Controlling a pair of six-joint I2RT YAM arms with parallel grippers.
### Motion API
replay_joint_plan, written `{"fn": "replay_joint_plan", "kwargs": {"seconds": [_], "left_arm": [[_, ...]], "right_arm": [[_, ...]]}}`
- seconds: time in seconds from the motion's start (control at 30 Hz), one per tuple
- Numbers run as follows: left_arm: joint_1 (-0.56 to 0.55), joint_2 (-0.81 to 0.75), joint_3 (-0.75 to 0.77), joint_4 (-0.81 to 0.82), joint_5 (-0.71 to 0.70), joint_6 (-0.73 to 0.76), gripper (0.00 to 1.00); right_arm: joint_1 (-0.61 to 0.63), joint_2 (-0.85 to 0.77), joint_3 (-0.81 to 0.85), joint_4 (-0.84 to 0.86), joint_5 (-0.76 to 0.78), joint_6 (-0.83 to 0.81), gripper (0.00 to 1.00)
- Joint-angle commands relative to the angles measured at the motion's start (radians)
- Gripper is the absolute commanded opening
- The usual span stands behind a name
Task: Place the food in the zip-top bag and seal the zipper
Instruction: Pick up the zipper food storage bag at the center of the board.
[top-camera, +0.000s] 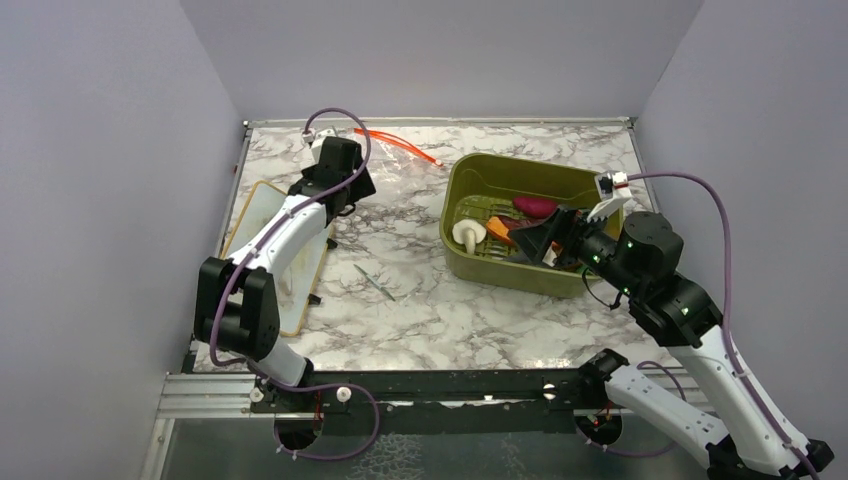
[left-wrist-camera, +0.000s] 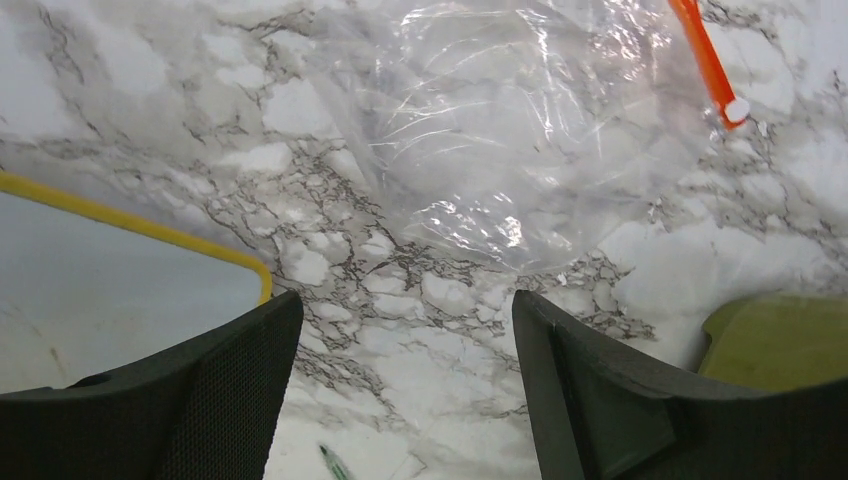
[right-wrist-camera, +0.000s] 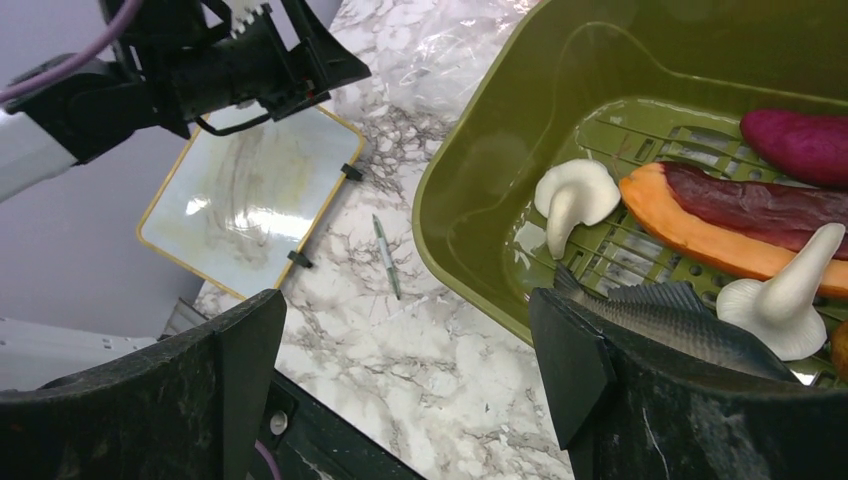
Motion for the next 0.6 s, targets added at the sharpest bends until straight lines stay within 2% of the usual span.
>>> {"fn": "replay_joint_plan", "kwargs": {"seconds": [0.0, 0.2, 0.43, 0.57], "left_arm": [[0.017, 0.02, -0.04, 0.077, -0.066, -0.325, 0.76], [0.017, 0.078, -0.068, 0.129, -0.057, -0.509, 0.68], [0.017, 0.201, -0.03, 0.145, -0.03, -0.543, 0.58], [0.018, 0.253, -0.023, 0.181, -0.023, -0.558, 0.57]], "right_arm": [[-0.005, -0.02, 0.041, 0.008, 0.004, -0.011, 0.92], [-0.005, -0.031, 0.018, -0.003, 0.009, -0.004, 0.92], [-0.005, -0.027, 0.016, -0.016, 0.007, 0.023, 0.91], [-0.005, -0.023, 0.029, -0.018, -0.006, 0.029, 0.91]]}}
